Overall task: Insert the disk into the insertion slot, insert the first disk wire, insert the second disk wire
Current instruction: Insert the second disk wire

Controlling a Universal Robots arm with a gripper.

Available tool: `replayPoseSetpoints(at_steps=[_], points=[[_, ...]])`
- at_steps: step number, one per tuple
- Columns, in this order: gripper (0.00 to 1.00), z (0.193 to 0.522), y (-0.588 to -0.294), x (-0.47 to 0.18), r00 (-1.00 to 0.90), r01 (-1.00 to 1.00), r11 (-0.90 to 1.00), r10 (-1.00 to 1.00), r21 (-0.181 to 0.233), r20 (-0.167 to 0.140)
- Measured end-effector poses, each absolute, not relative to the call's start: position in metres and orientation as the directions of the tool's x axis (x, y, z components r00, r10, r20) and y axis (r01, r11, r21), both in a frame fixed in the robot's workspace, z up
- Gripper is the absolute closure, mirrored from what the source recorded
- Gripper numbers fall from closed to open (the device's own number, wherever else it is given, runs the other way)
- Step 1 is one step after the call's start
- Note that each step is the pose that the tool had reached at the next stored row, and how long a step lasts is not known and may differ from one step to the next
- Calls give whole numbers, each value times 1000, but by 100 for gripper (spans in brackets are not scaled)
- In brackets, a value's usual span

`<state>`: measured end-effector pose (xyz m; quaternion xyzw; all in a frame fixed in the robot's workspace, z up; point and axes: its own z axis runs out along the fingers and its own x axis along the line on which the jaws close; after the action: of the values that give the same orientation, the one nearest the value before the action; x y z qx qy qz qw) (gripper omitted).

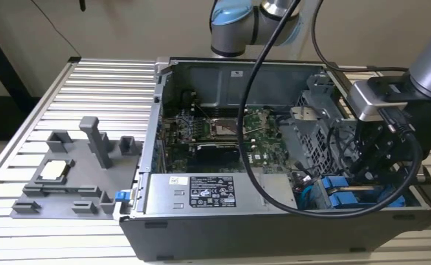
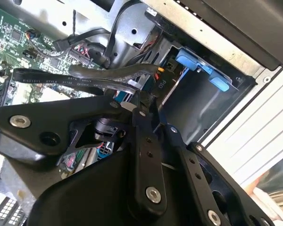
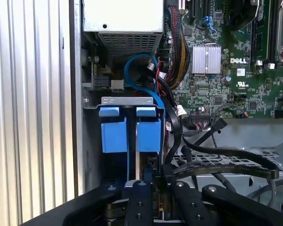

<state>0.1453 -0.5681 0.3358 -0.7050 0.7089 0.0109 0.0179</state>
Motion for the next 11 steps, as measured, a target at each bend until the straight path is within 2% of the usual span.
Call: replayPoseSetpoints(at_steps=[4, 11], points=[[76, 340, -568, 145, -5, -1000, 6, -999, -10, -41], [76, 371, -568, 145, -5, -1000, 6, -999, -10, -41]])
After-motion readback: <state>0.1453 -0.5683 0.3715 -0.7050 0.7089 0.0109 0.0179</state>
